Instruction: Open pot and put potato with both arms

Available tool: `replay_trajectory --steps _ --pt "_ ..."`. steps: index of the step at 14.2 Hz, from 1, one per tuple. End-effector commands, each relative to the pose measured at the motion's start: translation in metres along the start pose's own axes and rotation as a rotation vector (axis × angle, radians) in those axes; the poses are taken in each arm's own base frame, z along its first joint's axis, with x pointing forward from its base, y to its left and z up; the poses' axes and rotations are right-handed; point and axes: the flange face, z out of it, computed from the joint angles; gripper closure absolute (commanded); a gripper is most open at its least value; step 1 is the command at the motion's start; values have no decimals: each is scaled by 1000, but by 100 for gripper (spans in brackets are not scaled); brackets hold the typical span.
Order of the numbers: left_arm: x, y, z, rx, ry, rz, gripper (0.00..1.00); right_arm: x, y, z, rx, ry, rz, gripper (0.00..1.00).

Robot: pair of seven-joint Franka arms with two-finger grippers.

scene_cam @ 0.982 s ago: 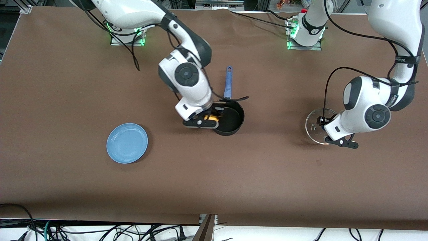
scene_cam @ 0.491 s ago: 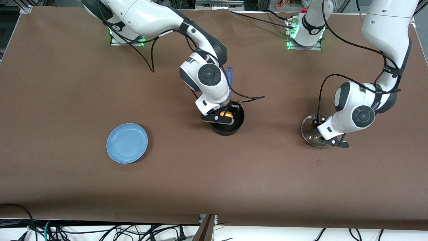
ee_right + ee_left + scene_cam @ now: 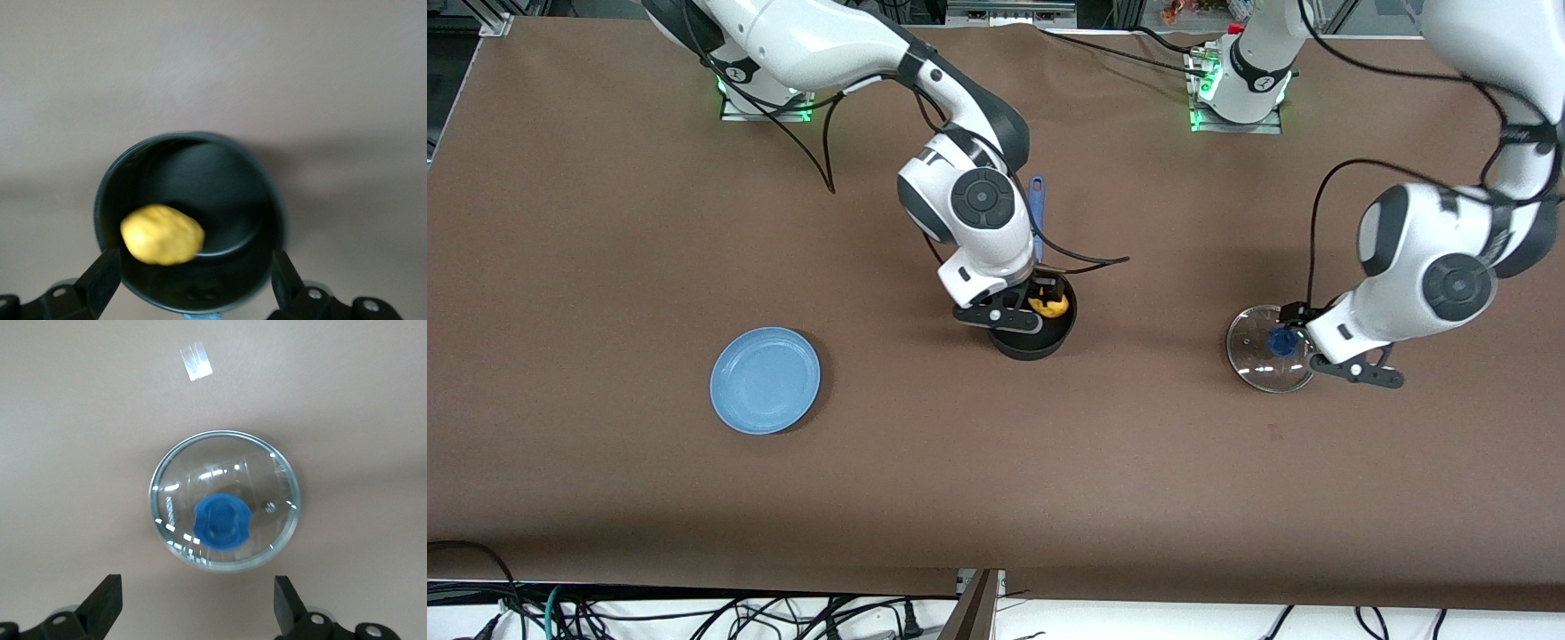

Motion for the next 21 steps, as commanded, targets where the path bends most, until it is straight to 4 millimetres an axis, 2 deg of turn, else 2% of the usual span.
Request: replay_trajectory --steps 1,3,5,6,8,9,10,11,12,14,15,16,17,18,20,21 --pt "-27 -3 -100 -53 18 -14 0 22 39 -71 -79 28 -95 0" --pt "-51 -11 -167 -57 35 -34 0 37 75 -101 -151 0 -165 0" --pt "-65 -20 -214 -53 54 -60 0 56 118 -148 -178 -15 -230 0" --pt "-72 -23 -226 -49 58 -77 0 65 143 -174 -179 -22 -274 0" --pt "-91 -16 -232 -53 70 -105 0 77 193 -215 -197 -57 -344 0" --pt "-108 -6 -237 -60 113 -135 0 82 219 -237 -197 -57 -324 0" --pt "-123 10 -229 -39 182 -150 0 84 241 -261 -182 -35 -296 0" --pt "-134 18 -222 -31 233 -145 0 84 263 -283 -174 -14 -266 0" --pt "-139 12 -224 -43 227 -154 0 76 280 -296 -177 -15 -272 0" --pt "-136 13 -227 -52 178 -140 0 68 315 -312 -186 -24 -341 0" --pt "-133 14 -225 -52 158 -136 0 60 321 -319 -190 -18 -338 0" --pt "-134 14 -229 -52 154 -136 0 52 325 -319 -197 -14 -337 0" --pt "-129 13 -227 -52 148 -136 0 53 337 -315 -202 -31 -325 0" --pt "-128 11 -231 -51 154 -138 0 52 349 -319 -201 -28 -302 0" --pt "-125 12 -229 -51 150 -138 0 42 371 -356 -190 44 -256 0" --pt "-125 12 -230 -51 151 -140 0 44 384 -364 -186 63 -240 0"
